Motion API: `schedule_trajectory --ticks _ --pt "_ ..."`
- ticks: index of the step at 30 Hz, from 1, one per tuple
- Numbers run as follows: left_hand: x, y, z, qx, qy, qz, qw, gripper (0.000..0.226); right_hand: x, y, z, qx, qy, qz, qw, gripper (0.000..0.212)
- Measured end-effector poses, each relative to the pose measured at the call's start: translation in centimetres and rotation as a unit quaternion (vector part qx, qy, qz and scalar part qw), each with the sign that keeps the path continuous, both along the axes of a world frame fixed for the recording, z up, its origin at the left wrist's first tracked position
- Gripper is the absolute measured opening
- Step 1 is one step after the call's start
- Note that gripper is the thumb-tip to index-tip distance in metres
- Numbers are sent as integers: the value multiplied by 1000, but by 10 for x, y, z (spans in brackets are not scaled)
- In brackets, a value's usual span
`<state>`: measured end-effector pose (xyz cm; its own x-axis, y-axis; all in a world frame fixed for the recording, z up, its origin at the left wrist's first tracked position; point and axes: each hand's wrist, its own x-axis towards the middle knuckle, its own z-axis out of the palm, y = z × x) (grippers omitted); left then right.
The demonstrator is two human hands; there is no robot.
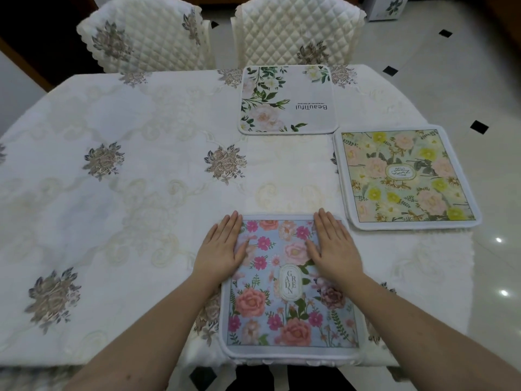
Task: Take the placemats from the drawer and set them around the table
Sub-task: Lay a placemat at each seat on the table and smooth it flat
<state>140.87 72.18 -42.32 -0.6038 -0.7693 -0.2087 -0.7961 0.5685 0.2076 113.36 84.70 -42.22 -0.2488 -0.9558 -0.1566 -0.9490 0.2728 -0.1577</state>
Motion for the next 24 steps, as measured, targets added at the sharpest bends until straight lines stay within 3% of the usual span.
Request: schedule_trajectory --ticks 8,13,16,24 --pt "36 7 8 -4 -29 24 999 66 -8 29 10 12 -17 -36 999 60" --pt "0 37 20 -6 84 76 993 60 46 32 27 -21 -73 7 997 58" --pt "-30 58 18 2 104 43 994 60 90 23 25 -24 -91 5 996 59" --pt "-27 74 3 -23 9 -104 994 60 99 29 5 24 -36 16 999 60"
